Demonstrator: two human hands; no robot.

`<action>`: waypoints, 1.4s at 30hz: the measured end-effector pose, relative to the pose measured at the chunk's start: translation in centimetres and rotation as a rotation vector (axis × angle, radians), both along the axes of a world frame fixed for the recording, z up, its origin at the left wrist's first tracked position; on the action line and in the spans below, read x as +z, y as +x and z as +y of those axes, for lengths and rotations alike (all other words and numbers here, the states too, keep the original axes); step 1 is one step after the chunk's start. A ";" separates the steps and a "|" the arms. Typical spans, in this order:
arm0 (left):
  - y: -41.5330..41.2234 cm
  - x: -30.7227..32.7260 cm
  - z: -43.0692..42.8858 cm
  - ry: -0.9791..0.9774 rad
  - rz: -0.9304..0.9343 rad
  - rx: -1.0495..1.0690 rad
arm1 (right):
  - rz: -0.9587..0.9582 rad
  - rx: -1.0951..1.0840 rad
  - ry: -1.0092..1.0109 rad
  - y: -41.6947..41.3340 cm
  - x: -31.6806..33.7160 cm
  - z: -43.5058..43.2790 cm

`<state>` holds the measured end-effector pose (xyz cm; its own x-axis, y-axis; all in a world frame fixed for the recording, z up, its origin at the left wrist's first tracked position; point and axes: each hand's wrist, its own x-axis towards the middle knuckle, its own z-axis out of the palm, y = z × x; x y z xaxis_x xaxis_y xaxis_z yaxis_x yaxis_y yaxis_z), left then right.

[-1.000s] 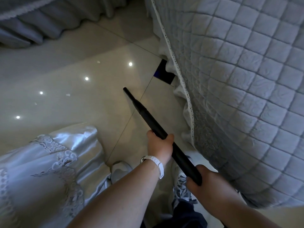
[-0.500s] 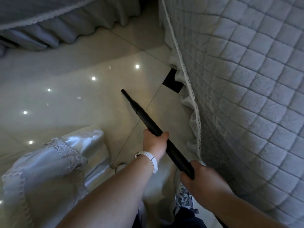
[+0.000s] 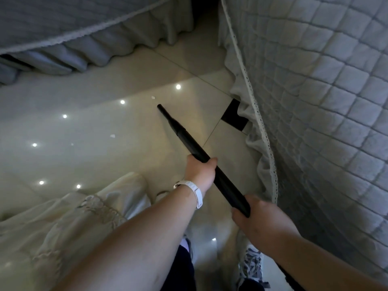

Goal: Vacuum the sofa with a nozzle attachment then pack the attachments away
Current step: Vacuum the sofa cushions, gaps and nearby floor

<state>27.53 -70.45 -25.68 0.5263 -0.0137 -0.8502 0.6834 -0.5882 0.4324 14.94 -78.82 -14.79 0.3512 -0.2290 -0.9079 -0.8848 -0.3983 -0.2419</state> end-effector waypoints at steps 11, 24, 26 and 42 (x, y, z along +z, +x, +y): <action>4.1 -0.9 0.8 -0.031 0.019 -0.019 | -0.007 0.037 -0.027 3.9 -0.6 0.6; 6.7 -0.7 2.6 -0.010 0.052 0.046 | -0.022 0.138 -0.043 6.5 -0.9 1.0; 6.4 -0.6 3.3 0.001 0.055 0.061 | -0.012 0.167 -0.038 6.5 -0.8 1.3; 1.9 0.7 9.4 0.072 0.070 0.300 | -0.033 0.407 0.026 5.3 0.5 3.9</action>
